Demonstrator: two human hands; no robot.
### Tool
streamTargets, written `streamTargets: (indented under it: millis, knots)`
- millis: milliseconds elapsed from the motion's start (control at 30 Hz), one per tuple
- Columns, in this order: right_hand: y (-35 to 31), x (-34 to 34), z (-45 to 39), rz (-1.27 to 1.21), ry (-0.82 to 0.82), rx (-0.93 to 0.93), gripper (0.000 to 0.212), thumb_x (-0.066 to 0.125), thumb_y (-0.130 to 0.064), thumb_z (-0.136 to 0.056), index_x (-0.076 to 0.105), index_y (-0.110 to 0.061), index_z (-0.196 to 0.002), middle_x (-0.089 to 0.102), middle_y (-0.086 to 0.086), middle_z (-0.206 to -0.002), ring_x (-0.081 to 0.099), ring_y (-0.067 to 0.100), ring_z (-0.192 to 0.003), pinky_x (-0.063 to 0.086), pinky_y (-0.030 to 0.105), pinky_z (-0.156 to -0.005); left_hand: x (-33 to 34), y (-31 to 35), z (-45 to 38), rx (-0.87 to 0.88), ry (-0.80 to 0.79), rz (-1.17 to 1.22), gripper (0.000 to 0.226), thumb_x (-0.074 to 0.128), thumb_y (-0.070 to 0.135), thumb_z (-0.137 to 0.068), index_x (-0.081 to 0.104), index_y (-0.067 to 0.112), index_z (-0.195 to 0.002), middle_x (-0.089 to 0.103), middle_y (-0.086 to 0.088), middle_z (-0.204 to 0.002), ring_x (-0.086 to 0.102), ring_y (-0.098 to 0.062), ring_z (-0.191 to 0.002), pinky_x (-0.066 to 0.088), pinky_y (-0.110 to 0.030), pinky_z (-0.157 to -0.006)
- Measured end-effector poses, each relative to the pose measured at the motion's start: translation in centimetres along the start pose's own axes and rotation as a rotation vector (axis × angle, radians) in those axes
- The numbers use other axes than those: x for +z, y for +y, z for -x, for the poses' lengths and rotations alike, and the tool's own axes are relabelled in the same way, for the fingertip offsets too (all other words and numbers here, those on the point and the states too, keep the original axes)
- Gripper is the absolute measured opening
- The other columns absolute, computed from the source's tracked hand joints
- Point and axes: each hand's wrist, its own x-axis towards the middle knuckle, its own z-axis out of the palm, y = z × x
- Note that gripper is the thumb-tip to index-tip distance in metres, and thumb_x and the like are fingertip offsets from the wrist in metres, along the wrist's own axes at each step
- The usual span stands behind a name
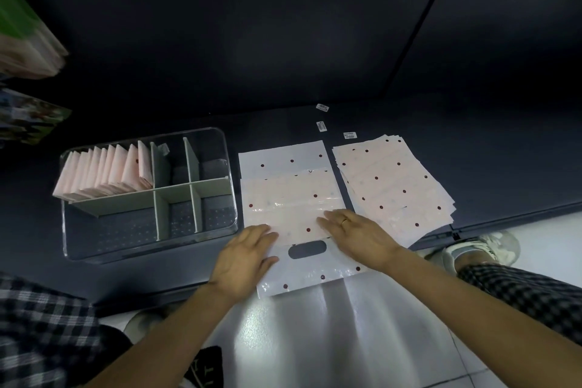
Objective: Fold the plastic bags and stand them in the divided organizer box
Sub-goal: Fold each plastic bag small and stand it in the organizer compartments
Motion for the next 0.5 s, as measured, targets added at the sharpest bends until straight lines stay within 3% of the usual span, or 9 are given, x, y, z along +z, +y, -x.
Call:
streamTargets:
  millis: [100,200,267,367,500]
  knots:
    - [0.6,0.1,-0.4,0.111,-0.008,-0.063,0.086,0.092,-0.013,-0.022,0.073,-0.016,-0.106,0.073,0.002,-0.097,0.070,0.014,-0.085,0.056,0.019,-0.065,-0.2,0.2,-0.7,0.011,0.033,-0.004,0.038,0.075,0.027,-0.078,0.066,0.011,-0.111,0.063,-0.006,-0.114,0.062,-0.026,-0.100,0.055,-0.033,-0.081]
    - [0.9,-0.3,-0.8,0.045,0.038,-0.053,0.073,0.093,-0.010,-0.023,0.076,-0.016,-0.094,0.074,0.001,-0.092,0.071,0.016,-0.078,0.057,0.021,-0.060,-0.8,0.4,-1.3,0.070,0.086,-0.067,0.027,0.084,0.022,-0.068,0.072,0.013,-0.090,0.067,-0.003,-0.097,0.066,-0.023,-0.084,0.056,-0.025,-0.066]
    - [0.9,-0.9,-0.9,-0.111,0.041,-0.002,0.053,0.091,-0.006,-0.041,0.076,-0.015,-0.092,0.073,0.004,-0.097,0.071,0.018,-0.084,0.058,0.025,-0.068,-0.9,0.4,-1.5,0.061,0.058,-0.018,0.024,0.070,0.028,-0.083,0.070,0.014,-0.103,0.064,-0.002,-0.112,0.061,-0.021,-0.103,0.051,-0.025,-0.083]
    - [1.4,-1.4,-0.5,-0.416,-0.034,0.102,0.033,0.055,-0.003,-0.090,0.063,-0.013,-0.121,0.061,0.003,-0.126,0.055,0.017,-0.117,0.040,0.022,-0.100,-0.8,0.0,-1.4,0.021,-0.019,0.078,0.047,0.051,0.047,-0.092,0.051,0.023,-0.133,0.046,0.006,-0.142,0.042,-0.014,-0.130,0.031,-0.024,-0.106]
    - [1.6,-2.6,0.8,-0.657,-0.103,0.184,0.028,0.042,-0.010,-0.099,0.061,-0.014,-0.119,0.061,0.001,-0.118,0.051,0.016,-0.113,0.039,0.026,-0.098,-1.9,0.1,-1.2,0.054,-0.083,0.119,0.049,0.053,0.045,-0.092,0.044,0.028,-0.137,0.046,0.010,-0.142,0.044,-0.012,-0.128,0.033,-0.022,-0.103]
